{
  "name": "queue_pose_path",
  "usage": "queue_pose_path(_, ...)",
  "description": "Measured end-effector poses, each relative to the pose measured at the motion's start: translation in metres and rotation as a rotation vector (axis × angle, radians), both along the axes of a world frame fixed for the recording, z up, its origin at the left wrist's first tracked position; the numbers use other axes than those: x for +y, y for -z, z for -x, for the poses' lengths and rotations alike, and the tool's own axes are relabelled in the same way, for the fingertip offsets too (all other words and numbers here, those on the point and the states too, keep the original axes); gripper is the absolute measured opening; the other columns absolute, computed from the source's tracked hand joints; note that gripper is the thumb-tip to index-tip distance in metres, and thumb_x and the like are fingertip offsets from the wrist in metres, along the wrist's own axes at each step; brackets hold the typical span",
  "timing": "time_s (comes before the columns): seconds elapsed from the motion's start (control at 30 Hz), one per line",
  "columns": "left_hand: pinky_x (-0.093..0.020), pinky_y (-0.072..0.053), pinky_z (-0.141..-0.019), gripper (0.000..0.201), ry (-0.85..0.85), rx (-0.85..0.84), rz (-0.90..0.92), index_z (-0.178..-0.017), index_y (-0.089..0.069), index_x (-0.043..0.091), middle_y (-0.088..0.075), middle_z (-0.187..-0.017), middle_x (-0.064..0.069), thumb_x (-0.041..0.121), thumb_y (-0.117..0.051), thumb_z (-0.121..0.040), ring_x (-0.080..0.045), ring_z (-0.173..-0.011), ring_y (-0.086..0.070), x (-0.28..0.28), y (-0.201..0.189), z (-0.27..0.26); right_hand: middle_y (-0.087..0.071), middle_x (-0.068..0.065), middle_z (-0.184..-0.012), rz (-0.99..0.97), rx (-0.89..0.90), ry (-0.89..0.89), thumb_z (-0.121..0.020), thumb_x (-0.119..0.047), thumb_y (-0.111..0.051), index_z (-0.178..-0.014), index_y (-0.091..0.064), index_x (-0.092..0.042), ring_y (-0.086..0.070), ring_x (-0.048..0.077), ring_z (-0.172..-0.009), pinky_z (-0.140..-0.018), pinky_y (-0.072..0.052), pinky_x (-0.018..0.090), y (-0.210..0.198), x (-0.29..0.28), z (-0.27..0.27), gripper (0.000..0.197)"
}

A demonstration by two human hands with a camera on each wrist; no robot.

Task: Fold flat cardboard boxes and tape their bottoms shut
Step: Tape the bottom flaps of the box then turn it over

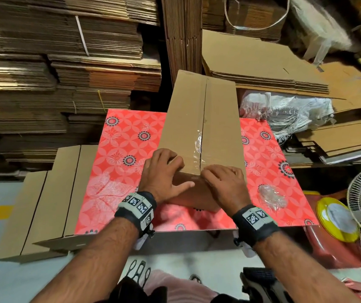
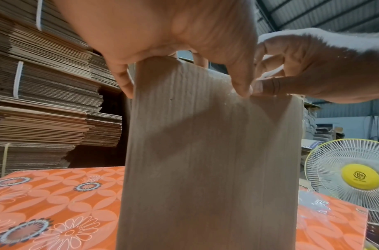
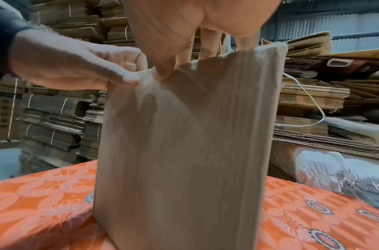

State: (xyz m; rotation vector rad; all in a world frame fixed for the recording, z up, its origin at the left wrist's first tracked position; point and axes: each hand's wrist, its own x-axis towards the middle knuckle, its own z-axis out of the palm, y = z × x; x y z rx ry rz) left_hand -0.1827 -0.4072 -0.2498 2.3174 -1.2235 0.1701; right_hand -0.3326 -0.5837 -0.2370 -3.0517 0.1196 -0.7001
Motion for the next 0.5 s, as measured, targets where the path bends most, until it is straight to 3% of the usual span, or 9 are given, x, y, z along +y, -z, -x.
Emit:
queue_pose_path(0.07, -0.045, -0.044, -0.089, 0.057, 0.009, 0.010, 0.001, -0.102, -0.058, 0.029, -0.045, -0.117, 0.004, 0.077, -0.061, -0.072, -0.023, -0.118, -0.042, 0.000, 0.000, -0.001, -0.071, -0.004, -0.099, -0.074, 0.019, -0.022, -0.090, -0.021, -0.061, -0.104, -0.061, -0.025, -0.068, 0.025, -0.091, -0.075, -0.045, 0.038, -0.009, 0.000, -0.002, 0.015)
queue_pose_path(0.13, -0.045, -0.044, -0.088, 0.058, 0.019, 0.013, -0.001, -0.102, -0.058, 0.029, -0.045, -0.117, 0.004, 0.078, -0.061, -0.071, -0.023, -0.117, -0.042, 0.000, 0.000, -0.002, -0.071, -0.007, -0.082, -0.341, -0.014, 0.058, -0.096, -0.018, -0.056, -0.104, -0.058, -0.023, -0.067, 0.016, -0.072, -0.064, -0.046, 0.031, -0.021, 0.000, -0.006, 0.010)
queue_pose_path(0.2, -0.045, -0.045, -0.088, 0.057, 0.025, 0.022, 0.030, -0.100, -0.058, 0.029, -0.046, -0.116, 0.006, 0.078, -0.062, -0.071, -0.022, -0.115, -0.042, 0.002, 0.001, -0.004, -0.075, -0.005, -0.084, -0.819, -0.108, 0.191, -0.106, -0.021, -0.053, -0.102, -0.054, -0.021, -0.070, 0.008, -0.071, -0.063, -0.052, 0.025, -0.035, -0.005, -0.012, 0.003)
queue_pose_path(0.27, -0.044, -0.044, -0.088, 0.056, 0.029, 0.028, 0.071, -0.097, -0.058, 0.029, -0.046, -0.113, 0.007, 0.078, -0.064, -0.070, -0.020, -0.114, -0.043, 0.004, 0.001, -0.007, -0.077, 0.011, -0.093, -1.271, -0.146, 0.261, -0.108, -0.020, -0.048, -0.099, -0.049, -0.020, -0.076, 0.022, -0.073, -0.056, -0.053, 0.025, -0.046, -0.013, -0.016, 0.009)
queue_pose_path(0.3, -0.045, -0.043, -0.089, 0.055, 0.028, 0.028, 0.081, -0.096, -0.058, 0.030, -0.046, -0.112, 0.008, 0.079, -0.064, -0.071, -0.020, -0.113, -0.043, 0.004, 0.001, -0.008, -0.076, 0.016, -0.098, -1.375, -0.134, 0.277, -0.109, -0.019, -0.046, -0.099, -0.047, -0.021, -0.076, 0.027, -0.071, -0.052, -0.051, 0.023, -0.050, -0.018, -0.016, 0.010)
queue_pose_path(0.37, -0.047, -0.037, -0.094, 0.053, 0.005, 0.020, 0.075, -0.093, -0.056, 0.031, -0.045, -0.110, 0.011, 0.080, -0.062, -0.071, -0.017, -0.113, -0.043, 0.003, -0.001, -0.006, -0.074, 0.019, -0.104, -1.482, -0.108, 0.251, -0.109, -0.015, -0.044, -0.104, -0.050, -0.022, -0.075, 0.030, -0.071, -0.056, -0.054, 0.026, -0.052, -0.024, -0.013, 0.011)
queue_pose_path(0.43, -0.052, -0.030, -0.101, 0.051, -0.058, 0.003, 0.043, -0.092, -0.052, 0.032, -0.043, -0.110, 0.011, 0.080, -0.058, -0.074, -0.015, -0.115, -0.042, -0.001, -0.004, 0.002, -0.073, 0.017, -0.110, -1.527, -0.079, 0.207, -0.109, -0.014, -0.043, -0.112, -0.055, -0.023, -0.076, 0.033, -0.079, -0.072, -0.059, 0.034, -0.050, -0.029, -0.012, 0.016)
queue_pose_path(0.5, -0.057, -0.025, -0.105, 0.050, -0.094, -0.016, 0.028, -0.093, -0.050, 0.030, -0.045, -0.111, 0.008, 0.077, -0.055, -0.077, -0.016, -0.115, -0.042, -0.009, -0.010, 0.015, -0.072, 0.019, -0.115, -1.581, -0.051, 0.169, -0.109, -0.014, -0.044, -0.114, -0.060, -0.021, -0.075, 0.034, -0.089, -0.078, -0.058, 0.033, -0.049, -0.033, -0.011, 0.019)
